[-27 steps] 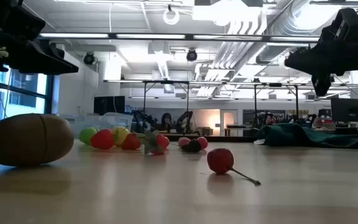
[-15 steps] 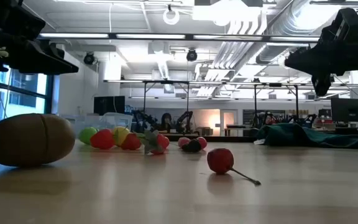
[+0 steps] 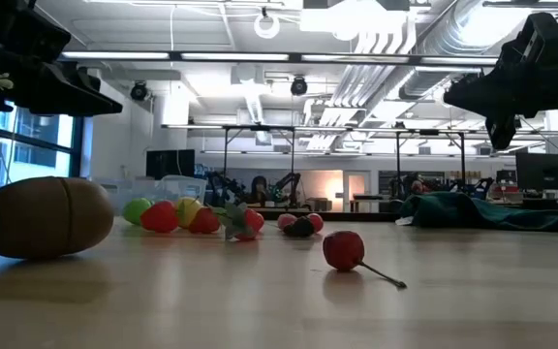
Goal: Pick and placing Produce into tupperware
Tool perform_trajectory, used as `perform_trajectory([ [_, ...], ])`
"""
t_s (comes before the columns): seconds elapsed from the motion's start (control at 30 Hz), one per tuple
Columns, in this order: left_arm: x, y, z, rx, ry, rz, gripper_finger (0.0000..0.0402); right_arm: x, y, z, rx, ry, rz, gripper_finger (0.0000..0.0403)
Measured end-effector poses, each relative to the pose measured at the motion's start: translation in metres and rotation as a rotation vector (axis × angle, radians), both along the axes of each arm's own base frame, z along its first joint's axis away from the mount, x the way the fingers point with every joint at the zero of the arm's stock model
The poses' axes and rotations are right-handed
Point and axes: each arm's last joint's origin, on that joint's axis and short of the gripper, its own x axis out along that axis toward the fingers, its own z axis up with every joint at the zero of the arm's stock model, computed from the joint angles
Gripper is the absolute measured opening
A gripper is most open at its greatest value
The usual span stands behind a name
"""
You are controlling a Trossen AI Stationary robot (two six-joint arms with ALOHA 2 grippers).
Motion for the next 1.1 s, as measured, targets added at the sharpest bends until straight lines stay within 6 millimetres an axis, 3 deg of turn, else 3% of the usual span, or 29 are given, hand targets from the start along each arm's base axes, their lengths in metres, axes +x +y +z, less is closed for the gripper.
perform_trajectory([
  [1.1,0.0003,0.0011,0.0019,0.013,-0.019,0.032,0.0122,0.0000,0.0000,0.0000,0.000,0.000,-0.001,0.0000],
])
